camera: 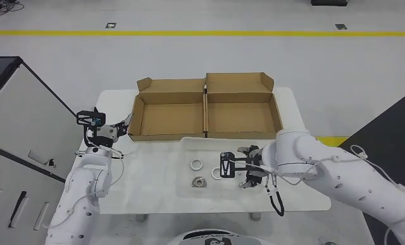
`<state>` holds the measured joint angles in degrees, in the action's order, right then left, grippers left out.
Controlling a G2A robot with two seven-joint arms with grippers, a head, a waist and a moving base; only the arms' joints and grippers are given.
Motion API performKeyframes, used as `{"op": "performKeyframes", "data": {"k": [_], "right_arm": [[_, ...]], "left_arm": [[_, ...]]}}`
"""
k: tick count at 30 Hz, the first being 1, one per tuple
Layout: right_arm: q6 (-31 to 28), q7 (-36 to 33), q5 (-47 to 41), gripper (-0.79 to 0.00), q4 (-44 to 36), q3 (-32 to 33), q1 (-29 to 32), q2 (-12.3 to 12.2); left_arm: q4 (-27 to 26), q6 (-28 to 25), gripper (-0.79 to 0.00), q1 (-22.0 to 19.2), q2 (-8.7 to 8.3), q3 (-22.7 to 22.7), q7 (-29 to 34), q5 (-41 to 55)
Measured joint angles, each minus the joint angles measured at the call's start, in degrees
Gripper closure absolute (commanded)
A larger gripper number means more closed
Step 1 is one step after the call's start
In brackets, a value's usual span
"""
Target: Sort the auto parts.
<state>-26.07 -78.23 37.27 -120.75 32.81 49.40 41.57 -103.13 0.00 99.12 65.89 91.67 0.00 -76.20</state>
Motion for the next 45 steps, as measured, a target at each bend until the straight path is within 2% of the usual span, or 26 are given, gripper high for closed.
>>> {"op": "performKeyframes", "data": {"k": [3, 6, 12, 15, 16, 21, 40, 45], "right_arm": [[-0.8, 0.8, -1.6, -0.785, 2.0, -2.9, -3.1, -0.1], [-1.5, 1.5, -2.6, -0.733, 3.9, -5.4, -5.5, 0.0], [-2.3, 2.3, -3.5, -0.72, 6.8, -9.4, -8.6, 0.6], [-2.5, 2.5, -3.5, -0.659, 7.7, -11.2, -9.8, 1.1], [-2.6, 2.6, -3.5, -0.613, 8.0, -11.7, -10.1, 1.2], [-2.8, 2.8, -4.1, -0.551, 9.4, -14.2, -11.5, 2.0], [-2.9, 3.0, -7.2, -0.394, 14.3, -22.4, -16.0, 5.3], [-2.6, 2.6, -7.4, -0.388, 15.2, -23.1, -16.0, 6.3]], "left_arm": [[0.0, 0.0, -0.785, 0.0, 0.0, 0.0, 0.0, 0.0], [0.0, 0.0, -0.785, 0.0, 0.0, 0.0, 0.0, 0.0], [0.0, 0.0, -0.785, 0.0, 0.0, 0.0, 0.0, 0.0], [0.0, 0.0, -0.785, 0.0, 0.0, 0.0, 0.0, 0.0], [0.0, 0.0, -0.785, 0.0, 0.0, 0.0, 0.0, 0.0], [0.0, 0.0, -0.785, 0.0, 0.0, 0.0, 0.0, 0.0], [0.0, 0.0, -0.785, 0.0, 0.0, 0.0, 0.0, 0.0], [0.0, 0.0, -0.785, 0.0, 0.0, 0.0, 0.0, 0.0]]}}
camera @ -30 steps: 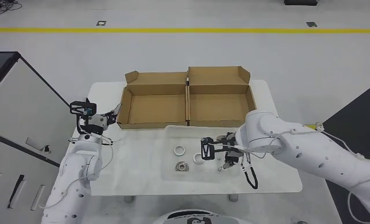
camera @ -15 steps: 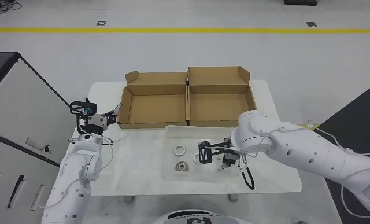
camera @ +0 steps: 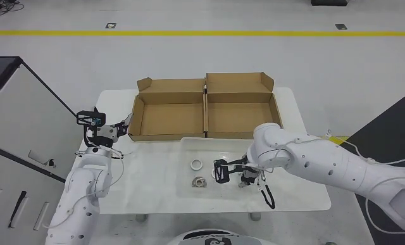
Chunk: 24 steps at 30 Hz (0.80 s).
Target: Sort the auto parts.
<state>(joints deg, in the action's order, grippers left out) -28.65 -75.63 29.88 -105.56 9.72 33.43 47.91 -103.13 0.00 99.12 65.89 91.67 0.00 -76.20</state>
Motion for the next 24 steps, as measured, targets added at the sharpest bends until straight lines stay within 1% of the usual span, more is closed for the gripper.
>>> {"op": "performKeyframes", "data": {"k": [12, 19, 24], "right_arm": [[1.7, -1.7, 0.4, -0.372, 2.1, 0.0, 1.4, 2.1], [2.5, -2.5, 0.8, -0.366, 2.8, 0.0, 1.8, 2.8], [2.5, -2.5, 0.9, -0.348, 3.8, 0.0, 2.3, 3.3]], "left_arm": [[0.0, 0.0, -0.785, 0.0, 0.0, 0.0, 0.0, 0.0], [0.0, 0.0, -0.785, 0.0, 0.0, 0.0, 0.0, 0.0], [0.0, 0.0, -0.785, 0.0, 0.0, 0.0, 0.0, 0.0]]}}
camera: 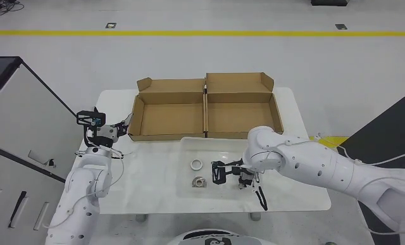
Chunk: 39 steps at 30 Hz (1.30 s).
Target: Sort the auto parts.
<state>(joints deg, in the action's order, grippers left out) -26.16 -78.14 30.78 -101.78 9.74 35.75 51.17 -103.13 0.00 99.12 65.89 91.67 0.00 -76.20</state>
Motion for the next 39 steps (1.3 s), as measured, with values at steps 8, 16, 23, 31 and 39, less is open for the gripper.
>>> {"op": "performKeyframes", "data": {"k": [8, 16, 23, 31, 39], "right_arm": [[0.3, -0.3, 0.1, -0.289, 1.1, 0.0, 0.6, 0.7], [0.6, -0.6, -0.1, 0.0, 2.6, 0.0, 1.1, 1.5], [0.6, -0.6, -2.7, 0.0, 2.1, 0.0, -0.7, 1.4], [-0.2, 0.2, -10.0, 0.0, -3.5, 3.2, -6.7, -2.9], [-2.3, 2.3, -16.6, 0.0, -11.2, 8.7, -9.8, -9.8]], "left_arm": [[0.0, 0.0, -0.785, 0.0, 0.0, 0.0, 0.0, 0.0], [0.0, 0.0, -0.785, 0.0, 0.0, 0.0, 0.0, 0.0], [0.0, 0.0, -0.785, 0.0, 0.0, 0.0, 0.0, 0.0], [0.0, 0.0, -0.785, 0.0, 0.0, 0.0, 0.0, 0.0], [0.0, 0.0, -0.785, 0.0, 0.0, 0.0, 0.0, 0.0]]}}
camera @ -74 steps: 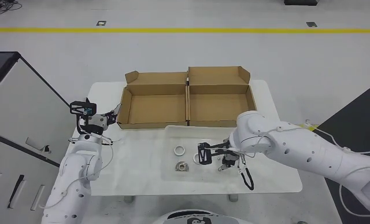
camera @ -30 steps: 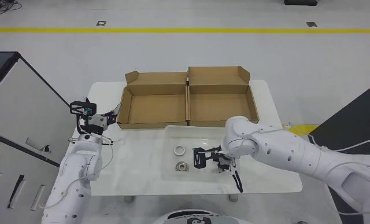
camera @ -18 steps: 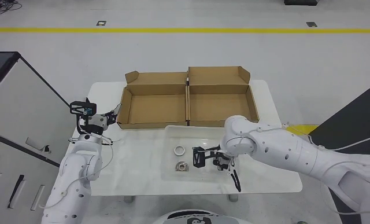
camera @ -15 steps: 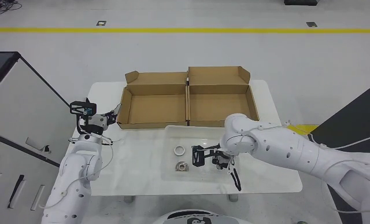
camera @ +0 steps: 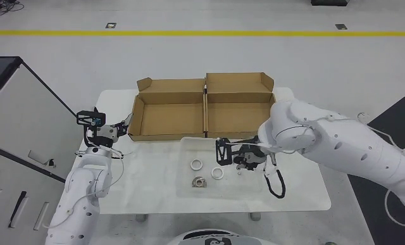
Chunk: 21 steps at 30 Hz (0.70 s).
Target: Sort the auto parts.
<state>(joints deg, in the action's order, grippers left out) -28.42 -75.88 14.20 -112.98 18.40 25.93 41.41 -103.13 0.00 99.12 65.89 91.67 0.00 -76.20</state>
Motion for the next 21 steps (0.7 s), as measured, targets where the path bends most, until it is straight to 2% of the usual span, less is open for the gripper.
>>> {"op": "performKeyframes", "data": {"k": [6, 11, 21], "right_arm": [[-2.4, 2.4, -4.4, 0.0, -3.7, 2.1, -2.3, -4.5], [-3.1, 3.1, -7.7, 0.0, -5.7, 2.8, -4.5, -7.1], [-2.9, 2.9, -7.9, 0.0, -5.7, 2.9, -4.7, -7.3]], "left_arm": [[0.0, 0.0, -0.785, 0.0, 0.0, 0.0, 0.0, 0.0], [0.0, 0.0, -0.785, 0.0, 0.0, 0.0, 0.0, 0.0], [0.0, 0.0, -0.785, 0.0, 0.0, 0.0, 0.0, 0.0]]}}
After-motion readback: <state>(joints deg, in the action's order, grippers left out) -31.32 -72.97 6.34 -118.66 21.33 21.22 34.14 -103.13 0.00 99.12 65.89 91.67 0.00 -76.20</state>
